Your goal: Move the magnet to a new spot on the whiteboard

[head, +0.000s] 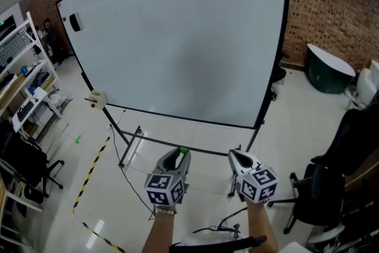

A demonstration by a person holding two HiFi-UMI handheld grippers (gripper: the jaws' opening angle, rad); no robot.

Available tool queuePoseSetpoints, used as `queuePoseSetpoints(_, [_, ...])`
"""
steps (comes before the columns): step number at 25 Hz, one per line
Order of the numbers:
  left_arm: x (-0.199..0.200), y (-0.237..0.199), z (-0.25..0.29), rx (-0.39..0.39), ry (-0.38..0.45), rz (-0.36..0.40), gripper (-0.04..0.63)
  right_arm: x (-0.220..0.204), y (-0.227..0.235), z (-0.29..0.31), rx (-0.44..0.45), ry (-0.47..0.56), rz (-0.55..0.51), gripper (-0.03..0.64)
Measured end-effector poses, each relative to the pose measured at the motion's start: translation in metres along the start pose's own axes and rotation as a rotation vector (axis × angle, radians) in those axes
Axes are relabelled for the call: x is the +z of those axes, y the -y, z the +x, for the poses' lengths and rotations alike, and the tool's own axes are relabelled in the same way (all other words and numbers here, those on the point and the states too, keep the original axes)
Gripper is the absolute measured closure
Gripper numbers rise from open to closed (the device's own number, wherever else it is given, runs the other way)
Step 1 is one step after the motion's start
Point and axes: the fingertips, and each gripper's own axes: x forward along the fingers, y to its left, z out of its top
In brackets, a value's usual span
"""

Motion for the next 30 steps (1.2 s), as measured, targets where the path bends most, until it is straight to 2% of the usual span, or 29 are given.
queuePoseSetpoints(5, [0.005, -0.003, 0.01, 0.008, 0.01, 0.003, 0.474, 0.004, 0.007, 0.004, -0.003, 0.004, 0.001, 0.609])
queuePoseSetpoints(9, [0.027, -0.006, 0.031, 0.008, 0.027, 0.049, 0.474, 0.009, 0.017, 0.005, -0.008, 0.006, -0.008, 0.611])
queuePoseSetpoints(20, [0.176, 0.003, 0.146, 0.003, 0.141, 0.248, 0.476, 0.042, 0.095, -0.009, -0.087, 0.052, -0.037, 0.611])
queuePoseSetpoints(24, [0.223, 0.002, 0.188, 0.025, 0.174, 0.288, 0.476, 0.044, 0.131, -0.017, -0.116, 0.062, -0.031, 0.61])
queuePoseSetpoints(30, [0.266, -0.016, 0.245, 0.084, 0.177, 0.317, 0.476, 0.039, 0.175, -0.019, -0.139, 0.053, -0.003, 0.609])
